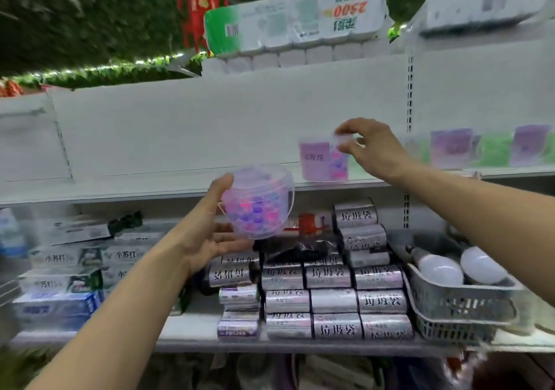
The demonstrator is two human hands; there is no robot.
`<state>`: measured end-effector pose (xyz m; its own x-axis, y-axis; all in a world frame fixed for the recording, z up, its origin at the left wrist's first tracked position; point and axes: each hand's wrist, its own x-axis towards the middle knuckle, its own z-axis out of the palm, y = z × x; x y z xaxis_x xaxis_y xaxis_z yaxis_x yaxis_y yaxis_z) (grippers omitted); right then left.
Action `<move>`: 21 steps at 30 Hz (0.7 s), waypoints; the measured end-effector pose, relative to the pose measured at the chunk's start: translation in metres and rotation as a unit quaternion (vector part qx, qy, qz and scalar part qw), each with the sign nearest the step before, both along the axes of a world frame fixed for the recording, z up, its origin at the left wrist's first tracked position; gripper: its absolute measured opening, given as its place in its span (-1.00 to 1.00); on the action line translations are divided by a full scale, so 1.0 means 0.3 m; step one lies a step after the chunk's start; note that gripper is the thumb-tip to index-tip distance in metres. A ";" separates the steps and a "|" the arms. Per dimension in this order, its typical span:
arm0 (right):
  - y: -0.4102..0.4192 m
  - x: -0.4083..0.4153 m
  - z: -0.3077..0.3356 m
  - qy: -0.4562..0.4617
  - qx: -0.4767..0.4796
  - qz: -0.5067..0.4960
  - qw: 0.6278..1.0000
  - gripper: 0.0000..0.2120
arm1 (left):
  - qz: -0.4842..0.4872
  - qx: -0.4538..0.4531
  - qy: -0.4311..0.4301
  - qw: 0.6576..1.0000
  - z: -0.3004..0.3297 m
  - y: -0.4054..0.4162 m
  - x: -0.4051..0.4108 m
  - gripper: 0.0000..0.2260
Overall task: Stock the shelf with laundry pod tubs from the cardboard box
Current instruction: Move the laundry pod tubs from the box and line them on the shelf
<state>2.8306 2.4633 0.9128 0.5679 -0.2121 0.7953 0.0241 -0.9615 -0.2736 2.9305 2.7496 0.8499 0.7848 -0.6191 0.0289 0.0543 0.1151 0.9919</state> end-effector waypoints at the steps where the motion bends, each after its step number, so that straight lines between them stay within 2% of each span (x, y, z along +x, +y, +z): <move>1: -0.029 0.028 -0.002 0.014 -0.008 -0.006 1.000 -0.75 | 0.005 -0.003 -0.002 1.000 0.013 -0.016 0.016 -0.21; 3: -0.089 0.074 -0.003 0.039 -0.008 -0.025 0.999 -0.73 | 0.013 -0.010 -0.007 1.000 0.034 -0.042 0.047 -0.16; 5: -0.146 0.106 0.011 0.084 -0.028 -0.098 0.991 -0.68 | 0.019 -0.016 -0.012 1.000 0.048 -0.066 0.079 -0.13; 8: -0.170 0.127 0.050 0.174 -0.131 -0.190 0.957 -0.55 | 0.027 -0.026 -0.012 0.999 0.063 -0.106 0.117 -0.15; 10: -0.148 0.132 0.057 0.147 -0.181 -0.175 0.957 -0.54 | 0.026 -0.031 -0.010 0.999 0.075 -0.134 0.140 -0.23; 13: -0.122 0.156 0.025 0.091 -0.212 -0.092 0.969 -0.63 | 0.026 -0.034 -0.024 0.999 0.104 -0.176 0.183 -0.32; 15: -0.127 0.189 0.020 0.103 -0.194 -0.076 0.973 -0.66 | 0.034 -0.033 -0.045 0.998 0.126 -0.204 0.219 -0.34; 17: -0.157 0.232 0.041 0.127 -0.173 -0.101 0.971 -0.65 | 0.039 -0.031 -0.060 0.997 0.147 -0.231 0.259 -0.36; 21: -0.232 0.303 0.069 0.186 -0.114 -0.142 0.966 -0.55 | 0.037 -0.024 -0.074 0.996 0.179 -0.285 0.355 -0.34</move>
